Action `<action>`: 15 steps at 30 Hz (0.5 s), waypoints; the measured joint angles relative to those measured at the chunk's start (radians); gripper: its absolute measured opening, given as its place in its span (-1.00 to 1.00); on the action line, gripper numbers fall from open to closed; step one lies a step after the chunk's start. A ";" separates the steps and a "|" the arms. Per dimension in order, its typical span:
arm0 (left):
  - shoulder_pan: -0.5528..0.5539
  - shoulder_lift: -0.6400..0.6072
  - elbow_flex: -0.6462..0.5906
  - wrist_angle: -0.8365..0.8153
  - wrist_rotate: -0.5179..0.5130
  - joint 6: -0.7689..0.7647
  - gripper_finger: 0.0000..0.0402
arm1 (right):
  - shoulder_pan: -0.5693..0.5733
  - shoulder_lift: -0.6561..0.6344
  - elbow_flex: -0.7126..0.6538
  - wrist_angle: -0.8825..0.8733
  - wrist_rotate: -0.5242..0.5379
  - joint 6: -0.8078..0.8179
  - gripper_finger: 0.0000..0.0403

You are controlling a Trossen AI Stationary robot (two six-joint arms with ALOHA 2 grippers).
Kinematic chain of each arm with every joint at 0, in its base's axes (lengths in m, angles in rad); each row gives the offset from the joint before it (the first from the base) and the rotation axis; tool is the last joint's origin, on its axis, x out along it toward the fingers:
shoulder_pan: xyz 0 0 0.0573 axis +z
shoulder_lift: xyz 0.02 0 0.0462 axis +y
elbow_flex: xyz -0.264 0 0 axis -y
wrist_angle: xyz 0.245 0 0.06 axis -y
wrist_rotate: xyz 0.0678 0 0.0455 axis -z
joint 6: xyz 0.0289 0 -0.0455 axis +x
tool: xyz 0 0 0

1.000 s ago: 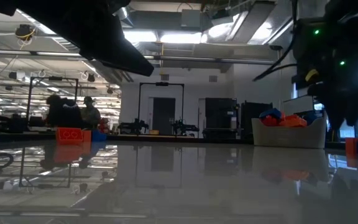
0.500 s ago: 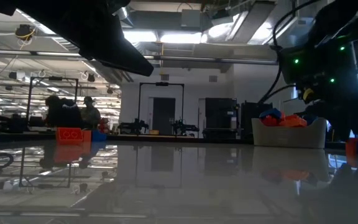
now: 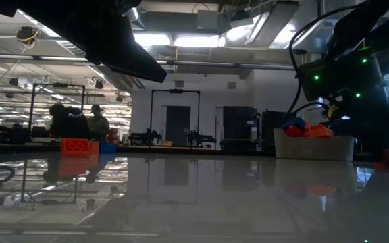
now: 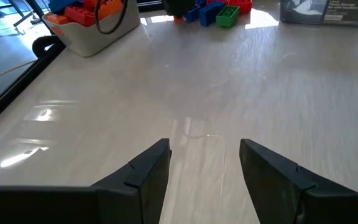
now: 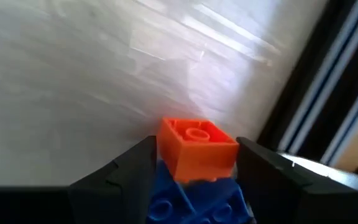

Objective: Sort blocks by size
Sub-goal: Put the orange game piece into the transparent bin

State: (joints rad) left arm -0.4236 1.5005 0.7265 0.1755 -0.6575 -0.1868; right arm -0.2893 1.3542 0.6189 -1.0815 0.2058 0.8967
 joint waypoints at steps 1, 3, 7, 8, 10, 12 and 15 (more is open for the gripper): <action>0.000 0.000 0.000 0.000 0.000 0.000 -0.09 | 0.000 0.000 0.000 0.014 0.001 -0.012 0.08; 0.000 0.000 0.000 0.000 0.000 0.000 -0.09 | 0.000 0.000 0.000 0.038 -0.005 -0.024 0.08; 0.000 0.000 0.000 -0.002 0.000 0.000 -0.09 | 0.001 0.000 0.000 0.087 -0.020 -0.048 0.08; 0.000 0.000 0.000 -0.002 0.000 0.000 -0.09 | 0.001 0.000 0.000 0.099 -0.029 -0.052 0.08; 0.000 0.000 0.000 -0.003 0.000 0.004 -0.09 | 0.001 0.000 0.000 0.124 -0.055 -0.065 0.08; 0.000 0.000 0.000 -0.003 0.000 0.004 -0.09 | 0.001 0.000 0.000 0.136 -0.079 -0.067 0.08; 0.000 0.000 0.000 -0.003 0.000 0.004 -0.09 | 0.001 0.000 0.000 0.128 -0.109 -0.067 0.08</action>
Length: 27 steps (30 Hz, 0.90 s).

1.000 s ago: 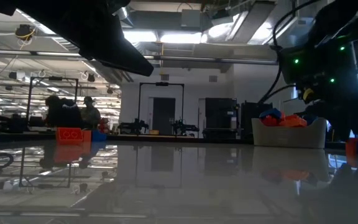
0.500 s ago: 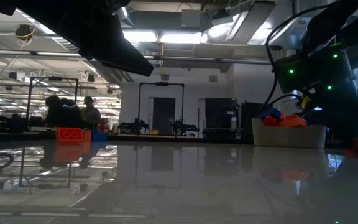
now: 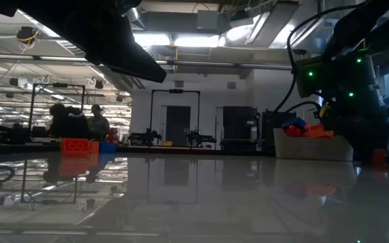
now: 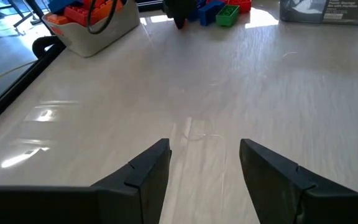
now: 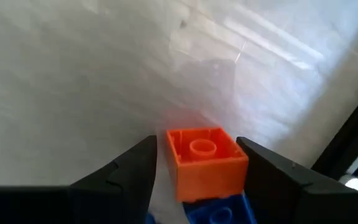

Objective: Sort blocks by size
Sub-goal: Put the orange game piece into the transparent bin

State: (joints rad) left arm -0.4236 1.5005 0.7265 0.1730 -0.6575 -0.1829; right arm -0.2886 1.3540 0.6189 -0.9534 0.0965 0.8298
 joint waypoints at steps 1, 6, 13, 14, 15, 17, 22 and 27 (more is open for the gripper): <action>0.000 0.000 0.000 0.000 0.000 0.000 -0.09 | 0.000 0.000 0.000 -0.008 -0.006 -0.002 0.08; 0.000 0.000 0.000 0.000 0.000 0.000 -0.09 | 0.000 0.000 0.000 -0.015 -0.008 -0.027 0.08; 0.000 0.000 0.000 0.000 0.000 0.000 -0.09 | 0.000 0.000 0.000 -0.009 0.020 -0.054 -0.03; 0.000 0.000 0.000 0.000 0.000 0.000 -0.09 | 0.000 0.000 0.000 -0.010 0.020 -0.054 -0.08; 0.000 0.000 0.000 0.000 0.000 0.000 -0.09 | 0.000 -0.001 0.001 -0.010 0.021 -0.056 -0.15; 0.000 0.000 0.000 0.000 0.000 0.000 -0.09 | 0.000 -0.002 0.002 -0.013 0.024 -0.074 -0.28; 0.000 0.000 0.000 0.002 0.000 0.012 -0.09 | 0.001 -0.004 0.004 -0.013 0.017 -0.123 -0.32; 0.000 0.000 0.000 0.035 0.000 0.040 -0.09 | 0.001 -0.007 0.006 0.033 -0.051 -0.156 -0.30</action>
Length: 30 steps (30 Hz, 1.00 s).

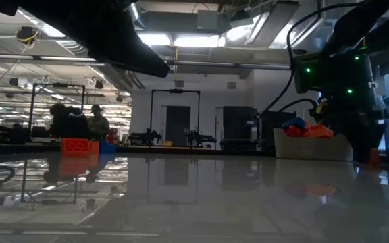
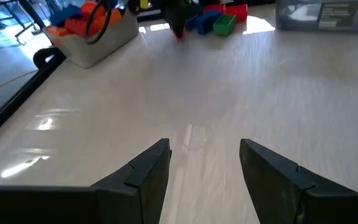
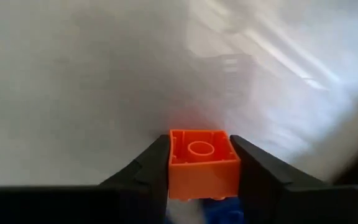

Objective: Sort blocks by size
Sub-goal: Put the orange game piece into the transparent bin

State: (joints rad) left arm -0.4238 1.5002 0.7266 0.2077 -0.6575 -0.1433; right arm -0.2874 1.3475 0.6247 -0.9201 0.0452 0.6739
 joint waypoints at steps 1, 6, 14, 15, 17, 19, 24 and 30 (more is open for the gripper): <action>0.000 0.000 0.000 0.005 0.000 0.010 -0.09 | 0.000 0.000 0.001 0.020 -0.022 -0.006 -0.28; -0.001 0.000 0.000 0.015 0.000 0.041 -0.09 | 0.009 0.003 0.025 0.089 -0.073 -0.035 -0.26; -0.001 0.000 0.000 0.020 0.000 0.060 -0.09 | 0.089 0.003 0.066 0.371 -0.165 -0.075 -0.31; -0.001 0.000 0.000 0.021 0.000 0.066 -0.09 | 0.099 0.003 0.066 0.411 -0.181 -0.076 -0.31; -0.001 0.000 0.000 0.021 0.000 0.069 -0.09 | 0.119 0.003 0.066 0.494 -0.204 -0.077 -0.27; -0.001 0.000 0.000 0.021 0.000 0.068 -0.09 | 0.139 0.003 0.066 0.580 -0.215 -0.077 -0.25; -0.001 0.000 0.000 0.025 0.000 0.078 -0.09 | 0.184 0.004 0.066 0.794 -0.216 -0.073 -0.31; -0.001 0.000 0.000 0.100 0.000 0.149 -0.09 | 0.237 0.005 0.066 1.025 -0.266 -0.077 -0.28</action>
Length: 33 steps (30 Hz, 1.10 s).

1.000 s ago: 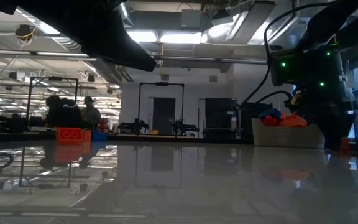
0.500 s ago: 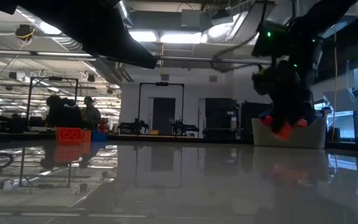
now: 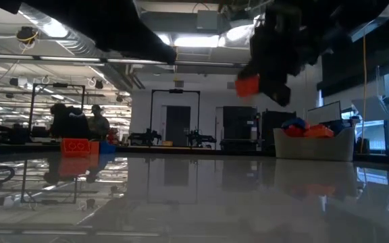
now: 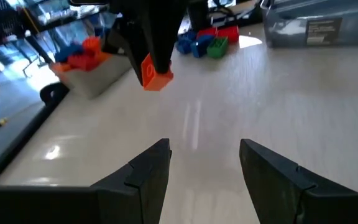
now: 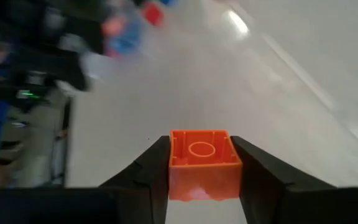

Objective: Sort blocks by size
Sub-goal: Put the orange game piece into the transparent bin

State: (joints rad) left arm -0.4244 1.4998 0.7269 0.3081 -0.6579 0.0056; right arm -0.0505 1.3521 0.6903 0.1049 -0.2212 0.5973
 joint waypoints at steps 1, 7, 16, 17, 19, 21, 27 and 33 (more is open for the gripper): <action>0.000 0.000 0.000 0.011 0.000 0.013 -0.09 | 0.011 0.000 0.000 0.034 -0.006 0.000 -0.27; 0.012 0.000 0.000 0.101 0.000 0.092 -0.09 | 0.081 0.047 0.002 0.259 -0.008 -0.004 -0.31; 0.020 0.000 0.000 0.159 0.000 0.154 -0.09 | 0.117 0.164 0.001 0.577 0.000 0.000 -0.30; 0.021 0.000 0.000 0.161 0.000 0.157 -0.09 | 0.116 0.174 0.001 0.608 -0.005 0.004 -0.30; 0.025 0.001 0.000 0.163 0.000 0.166 -0.09 | 0.116 0.193 0.001 0.659 -0.008 0.021 -0.30; 0.031 0.001 0.000 0.167 0.000 0.181 -0.09 | 0.116 0.204 0.001 0.672 -0.008 0.026 -0.30; 0.046 0.001 0.000 0.211 0.000 0.212 -0.09 | 0.117 0.237 0.001 0.722 -0.008 0.050 -0.31; 0.065 0.004 0.000 0.231 0.051 0.216 -0.09 | 0.117 0.251 0.020 0.730 -0.008 0.052 -0.31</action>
State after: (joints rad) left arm -0.3590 1.5035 0.7269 0.5393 -0.6064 0.2219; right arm 0.0662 1.6035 0.7100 0.8353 -0.2295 0.6495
